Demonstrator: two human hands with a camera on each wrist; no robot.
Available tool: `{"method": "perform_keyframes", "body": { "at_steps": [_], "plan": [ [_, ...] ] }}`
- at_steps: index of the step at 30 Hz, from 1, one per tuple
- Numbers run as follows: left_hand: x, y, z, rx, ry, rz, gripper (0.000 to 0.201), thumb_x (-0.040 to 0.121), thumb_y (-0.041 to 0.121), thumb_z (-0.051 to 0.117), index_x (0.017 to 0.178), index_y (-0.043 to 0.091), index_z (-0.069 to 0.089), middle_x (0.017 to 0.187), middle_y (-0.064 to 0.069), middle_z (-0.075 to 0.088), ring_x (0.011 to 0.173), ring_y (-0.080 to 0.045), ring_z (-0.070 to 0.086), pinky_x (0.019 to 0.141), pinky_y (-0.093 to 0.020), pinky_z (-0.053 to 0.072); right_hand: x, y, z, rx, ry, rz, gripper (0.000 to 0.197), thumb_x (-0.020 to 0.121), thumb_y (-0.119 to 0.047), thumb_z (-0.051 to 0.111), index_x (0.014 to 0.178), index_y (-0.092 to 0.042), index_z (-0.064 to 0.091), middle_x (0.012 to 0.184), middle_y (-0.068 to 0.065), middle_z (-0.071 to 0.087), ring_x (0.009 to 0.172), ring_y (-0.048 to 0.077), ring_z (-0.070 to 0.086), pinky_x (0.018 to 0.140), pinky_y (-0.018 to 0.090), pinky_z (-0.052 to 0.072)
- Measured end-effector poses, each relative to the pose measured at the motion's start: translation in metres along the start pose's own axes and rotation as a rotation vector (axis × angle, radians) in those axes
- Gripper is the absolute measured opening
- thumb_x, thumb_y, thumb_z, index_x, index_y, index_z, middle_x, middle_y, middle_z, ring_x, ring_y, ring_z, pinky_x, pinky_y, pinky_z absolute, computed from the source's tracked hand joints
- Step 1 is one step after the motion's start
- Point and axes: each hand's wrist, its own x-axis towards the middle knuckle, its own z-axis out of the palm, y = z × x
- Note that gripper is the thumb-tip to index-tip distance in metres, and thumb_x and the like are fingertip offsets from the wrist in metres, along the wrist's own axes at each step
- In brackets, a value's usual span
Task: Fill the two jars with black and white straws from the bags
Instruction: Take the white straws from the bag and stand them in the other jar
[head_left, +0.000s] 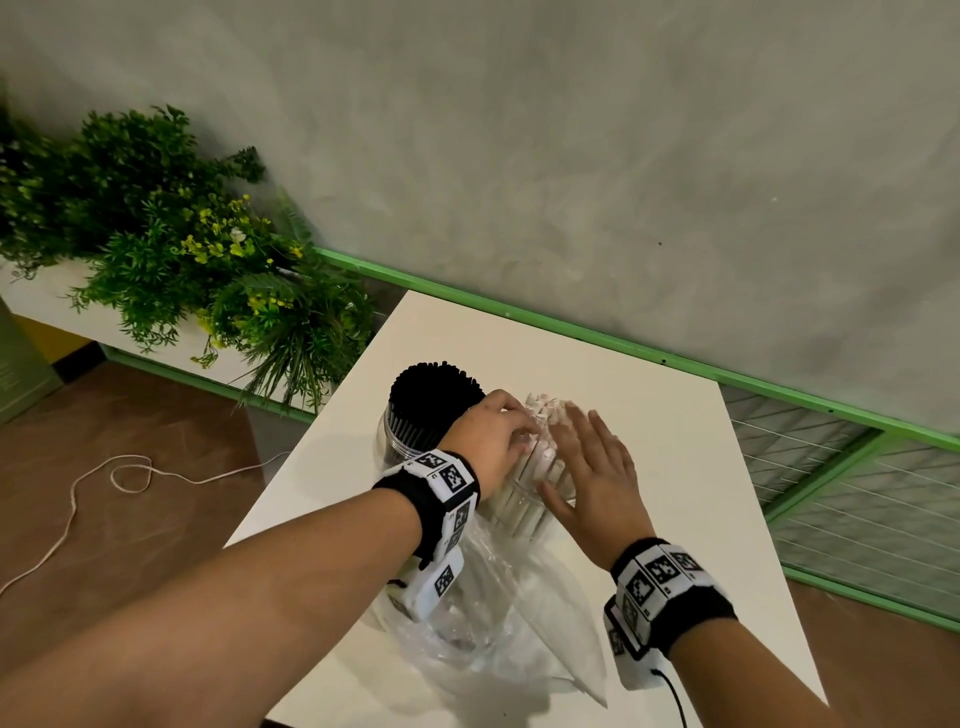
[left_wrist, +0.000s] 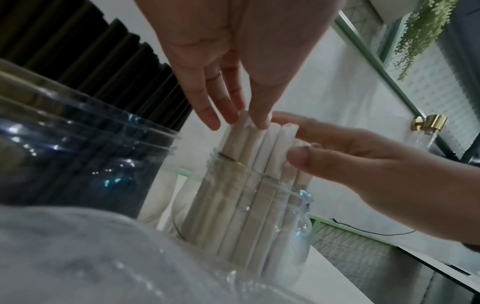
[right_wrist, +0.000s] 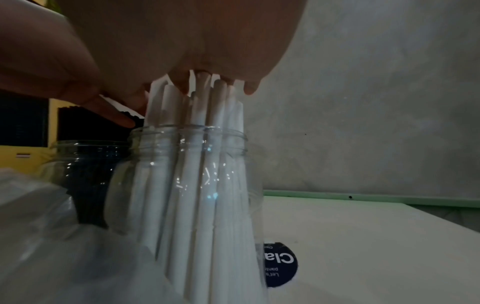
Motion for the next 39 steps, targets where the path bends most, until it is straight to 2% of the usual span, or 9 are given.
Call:
{"method": "perform_keyframes", "body": {
  "at_steps": [5, 10, 13, 19, 25, 28, 31, 36, 39],
  "plan": [
    [0.001, 0.0, 0.0, -0.144, 0.019, -0.093, 0.022, 0.086, 0.012, 0.063, 0.106, 0.02, 0.067, 0.117, 0.001, 0.053, 0.092, -0.013, 0.061, 0.09, -0.026, 0.048, 0.034, 0.002, 0.002, -0.014, -0.022, 0.023, 0.084, 0.078, -0.071, 0.038, 0.149, -0.033, 0.012, 0.16, -0.001, 0.008, 0.146, 0.024, 0.012, 0.113, 0.042, 0.021],
    [0.001, 0.001, 0.003, -0.285, -0.013, -0.257, 0.051, 0.088, 0.01, 0.058, 0.136, 0.018, 0.043, 0.133, -0.004, 0.049, 0.106, -0.017, 0.061, 0.094, -0.027, 0.049, 0.052, 0.007, 0.003, 0.103, 0.049, 0.032, 0.08, 0.069, -0.071, 0.049, 0.134, -0.023, 0.049, 0.125, 0.005, 0.053, 0.105, 0.028, 0.053, 0.083, 0.044, 0.053],
    [0.001, 0.003, 0.006, -0.356, -0.11, -0.343, 0.065, 0.089, 0.016, 0.058, 0.146, 0.018, 0.026, 0.143, -0.005, 0.043, 0.123, -0.02, 0.052, 0.104, -0.035, 0.042, 0.051, 0.008, 0.004, 0.112, 0.072, 0.035, 0.083, 0.069, -0.071, 0.048, 0.139, -0.027, 0.044, 0.13, 0.007, 0.047, 0.107, 0.029, 0.047, 0.089, 0.044, 0.049],
    [0.008, 0.006, 0.008, -0.472, -0.313, -0.392, 0.087, 0.088, 0.032, 0.063, 0.151, 0.019, 0.005, 0.151, -0.001, 0.032, 0.136, -0.015, 0.035, 0.1, -0.016, 0.027, 0.012, 0.027, 0.004, 0.459, 0.137, 0.292, 0.12, 0.06, -0.076, 0.067, 0.152, -0.024, 0.01, 0.152, 0.003, 0.02, 0.14, 0.017, 0.02, 0.112, 0.039, 0.023],
    [0.016, -0.004, 0.026, -0.6, -0.317, -0.425, 0.116, 0.059, 0.06, 0.079, 0.148, 0.024, 0.014, 0.145, 0.003, 0.042, 0.132, -0.012, 0.042, 0.112, -0.026, 0.027, -0.002, 0.04, 0.018, 0.648, -0.13, 0.473, 0.139, 0.038, -0.086, 0.067, 0.151, -0.029, 0.011, 0.155, -0.005, 0.017, 0.143, 0.014, 0.017, 0.116, 0.041, 0.022],
    [0.022, -0.007, 0.033, -0.724, -0.271, -0.396, 0.082, 0.058, 0.034, 0.085, 0.125, 0.027, 0.039, 0.123, 0.003, 0.061, 0.116, -0.011, 0.057, 0.103, -0.032, 0.044, 0.017, 0.034, 0.025, 0.862, -0.122, 0.392, 0.111, 0.047, -0.055, 0.09, 0.14, -0.028, 0.037, 0.143, -0.003, 0.046, 0.132, 0.015, 0.043, 0.109, 0.044, 0.037],
    [0.025, -0.006, 0.036, -0.801, -0.212, -0.38, 0.078, 0.067, 0.014, 0.084, 0.129, 0.023, 0.037, 0.119, 0.005, 0.06, 0.113, -0.012, 0.057, 0.098, -0.025, 0.045, 0.023, 0.022, 0.025, 1.012, -0.048, 0.359, 0.087, 0.056, -0.011, 0.091, 0.13, -0.022, 0.046, 0.123, -0.004, 0.064, 0.117, 0.013, 0.059, 0.093, 0.029, 0.051],
    [0.028, 0.002, 0.036, -0.928, -0.124, -0.397, 0.07, 0.073, 0.007, 0.078, 0.128, 0.017, 0.037, 0.117, 0.002, 0.059, 0.109, -0.01, 0.058, 0.09, -0.018, 0.048, 0.026, 0.012, 0.021, 1.101, 0.143, 0.423, 0.09, 0.059, -0.002, 0.088, 0.13, -0.025, 0.038, 0.119, -0.008, 0.062, 0.107, 0.001, 0.061, 0.082, 0.014, 0.049],
    [0.028, 0.001, 0.033, -0.909, -0.13, -0.399, 0.068, 0.074, 0.008, 0.077, 0.129, 0.014, 0.038, 0.118, 0.0, 0.06, 0.111, -0.014, 0.058, 0.093, -0.023, 0.048, 0.023, 0.014, 0.024, 1.004, 0.174, 0.452, 0.097, 0.051, -0.02, 0.092, 0.13, -0.032, 0.037, 0.123, -0.008, 0.056, 0.116, 0.007, 0.055, 0.092, 0.02, 0.046]
  ]
}}
